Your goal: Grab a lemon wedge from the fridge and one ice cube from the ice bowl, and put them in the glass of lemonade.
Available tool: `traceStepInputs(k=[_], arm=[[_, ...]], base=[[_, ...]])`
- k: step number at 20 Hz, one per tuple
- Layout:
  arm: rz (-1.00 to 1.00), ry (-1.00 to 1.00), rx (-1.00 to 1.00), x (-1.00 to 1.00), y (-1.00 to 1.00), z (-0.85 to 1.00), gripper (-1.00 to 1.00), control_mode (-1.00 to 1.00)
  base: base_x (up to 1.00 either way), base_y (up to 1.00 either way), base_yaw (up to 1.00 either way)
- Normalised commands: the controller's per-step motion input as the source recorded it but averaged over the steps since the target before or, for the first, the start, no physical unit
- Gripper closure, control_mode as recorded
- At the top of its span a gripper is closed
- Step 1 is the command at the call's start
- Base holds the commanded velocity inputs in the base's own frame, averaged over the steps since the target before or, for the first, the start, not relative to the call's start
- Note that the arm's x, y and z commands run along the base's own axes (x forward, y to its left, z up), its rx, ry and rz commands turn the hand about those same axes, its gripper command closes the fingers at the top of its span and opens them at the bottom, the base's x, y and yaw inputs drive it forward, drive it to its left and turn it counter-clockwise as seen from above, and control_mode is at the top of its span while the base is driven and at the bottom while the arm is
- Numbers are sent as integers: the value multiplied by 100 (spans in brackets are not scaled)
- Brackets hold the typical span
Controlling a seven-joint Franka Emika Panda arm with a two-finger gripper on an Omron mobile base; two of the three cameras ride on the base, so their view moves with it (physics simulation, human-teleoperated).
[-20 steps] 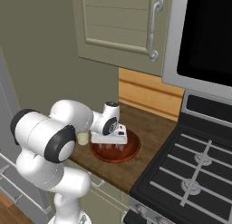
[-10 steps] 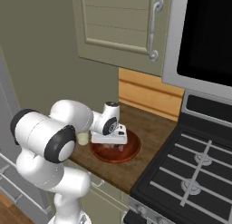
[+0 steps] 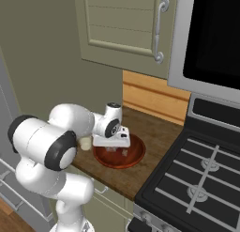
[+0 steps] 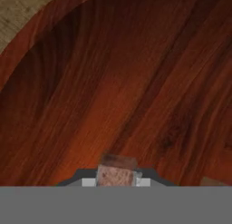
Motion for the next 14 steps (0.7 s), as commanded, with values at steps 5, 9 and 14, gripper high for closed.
traceStepInputs(k=[5,9,14], arm=[[1,-14,11,-17,0,48,100,-100],[0,-11,9,-21,-3,30,100,-100],[5,-23,9,-31,0,33,100,-100]], base=[[0,0,0],[0,0,0],[0,0,0]])
